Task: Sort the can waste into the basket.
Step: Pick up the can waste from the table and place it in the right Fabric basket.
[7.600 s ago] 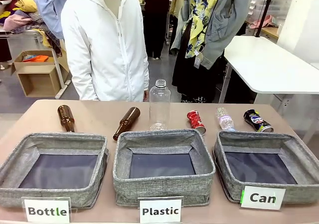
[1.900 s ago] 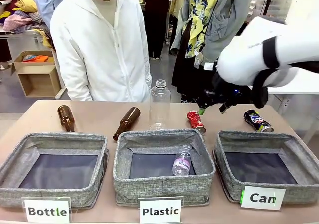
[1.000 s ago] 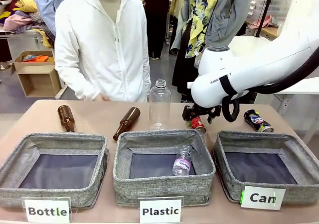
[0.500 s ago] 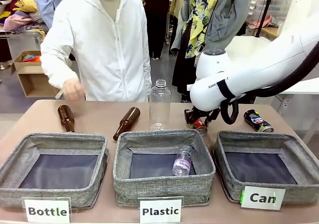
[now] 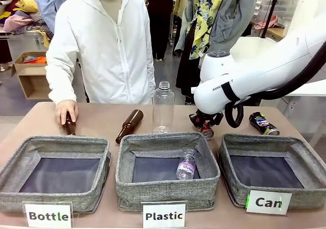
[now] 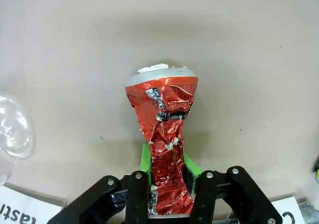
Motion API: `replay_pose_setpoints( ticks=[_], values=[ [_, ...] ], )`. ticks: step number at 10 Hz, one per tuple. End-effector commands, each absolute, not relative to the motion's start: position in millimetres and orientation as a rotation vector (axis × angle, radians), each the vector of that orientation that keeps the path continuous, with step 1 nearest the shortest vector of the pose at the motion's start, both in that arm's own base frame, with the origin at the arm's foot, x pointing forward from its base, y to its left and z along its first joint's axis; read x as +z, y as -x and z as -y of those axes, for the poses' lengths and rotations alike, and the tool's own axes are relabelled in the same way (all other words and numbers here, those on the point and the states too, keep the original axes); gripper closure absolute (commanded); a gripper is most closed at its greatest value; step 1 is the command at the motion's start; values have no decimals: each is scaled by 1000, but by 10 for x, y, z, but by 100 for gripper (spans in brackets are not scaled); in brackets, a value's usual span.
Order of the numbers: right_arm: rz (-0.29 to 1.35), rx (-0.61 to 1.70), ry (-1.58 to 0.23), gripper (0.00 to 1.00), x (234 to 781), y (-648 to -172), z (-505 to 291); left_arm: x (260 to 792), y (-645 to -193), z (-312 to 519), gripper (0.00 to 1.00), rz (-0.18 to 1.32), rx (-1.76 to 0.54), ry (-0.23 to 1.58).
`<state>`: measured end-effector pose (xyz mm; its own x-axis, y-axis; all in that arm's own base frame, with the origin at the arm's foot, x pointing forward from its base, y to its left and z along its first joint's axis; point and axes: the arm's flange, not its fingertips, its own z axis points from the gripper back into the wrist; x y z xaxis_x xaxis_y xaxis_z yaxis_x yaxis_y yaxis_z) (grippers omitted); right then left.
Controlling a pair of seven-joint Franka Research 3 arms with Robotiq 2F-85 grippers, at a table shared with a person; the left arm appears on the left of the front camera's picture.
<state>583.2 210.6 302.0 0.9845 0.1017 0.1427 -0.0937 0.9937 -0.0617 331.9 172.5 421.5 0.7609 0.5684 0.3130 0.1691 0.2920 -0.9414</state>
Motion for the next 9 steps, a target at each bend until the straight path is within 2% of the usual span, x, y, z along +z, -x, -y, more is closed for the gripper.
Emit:
replay_pose_setpoints(
  ticks=[1, 4, 6, 7, 9],
  values=[
    [156, 66, 68, 100, 3053, -5874, -2115, 4219, -3303, -1726, 0, 710, 274, 1271],
    [180, 95, 39, 100, 3345, -5794, -1938, 4219, -3303, -1726, 0, 710, 274, 1271],
    [171, 175, -11, 100, 3808, -5528, -1643, 4216, -3319, -1725, 0, 699, 297, 1272],
    [148, 241, -45, 100, 4059, -5383, -1456, 4496, -3185, -1917, 0, 720, 269, 1279],
    [134, 421, -76, 100, 4515, -4968, -1020, 4867, -2829, -2290, 0, 664, 239, 1371]
  ],
)
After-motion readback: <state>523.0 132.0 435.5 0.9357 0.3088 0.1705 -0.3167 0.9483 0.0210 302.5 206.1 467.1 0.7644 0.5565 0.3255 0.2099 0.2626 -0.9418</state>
